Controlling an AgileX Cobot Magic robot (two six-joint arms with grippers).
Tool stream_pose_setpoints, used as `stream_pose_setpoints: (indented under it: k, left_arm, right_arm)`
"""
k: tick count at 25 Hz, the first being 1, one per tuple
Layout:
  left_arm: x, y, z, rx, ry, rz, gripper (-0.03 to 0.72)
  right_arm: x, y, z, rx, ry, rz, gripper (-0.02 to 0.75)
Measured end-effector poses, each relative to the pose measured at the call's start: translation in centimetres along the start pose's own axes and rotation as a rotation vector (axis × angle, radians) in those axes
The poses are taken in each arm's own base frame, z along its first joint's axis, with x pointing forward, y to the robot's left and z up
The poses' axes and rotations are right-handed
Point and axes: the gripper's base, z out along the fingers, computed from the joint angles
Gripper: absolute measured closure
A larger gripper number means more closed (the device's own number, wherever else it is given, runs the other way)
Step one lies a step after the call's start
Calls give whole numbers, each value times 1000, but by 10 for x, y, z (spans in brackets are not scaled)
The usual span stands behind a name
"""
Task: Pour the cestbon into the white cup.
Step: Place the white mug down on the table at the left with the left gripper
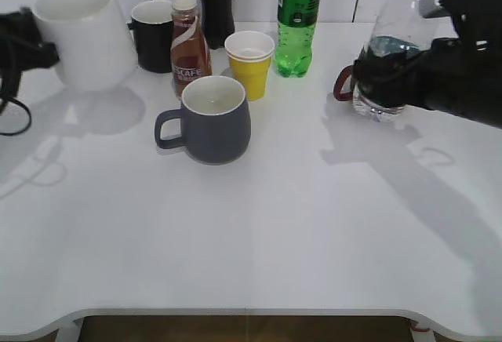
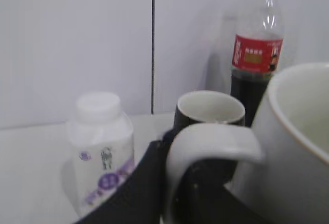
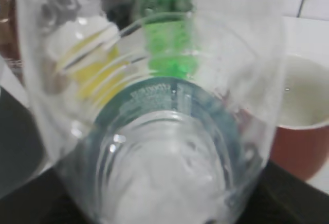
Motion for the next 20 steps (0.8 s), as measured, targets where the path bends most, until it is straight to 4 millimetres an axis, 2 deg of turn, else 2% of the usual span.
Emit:
stream_pose_setpoints:
  k: [3,6,9,16,20]
  left_arm:
    - [25,2,9,9,34,-21,651]
    - [52,4,15,9,83,-31,651]
    - [71,6,19,11,91,1,651]
    - [96,8,21,10,118,1,651]
    - [96,8,21,10,112,1,651]
  right_arm:
    - [0,-9,-2,10,-3,8,293]
    - [2,-10,-3,3,9,-17,293]
    - [3,-8,-3,-18,22,-57,293]
    - [4,-7,-3,-25,29,-72,293]
    - [4,-7,-3,-25,30,-72,293]
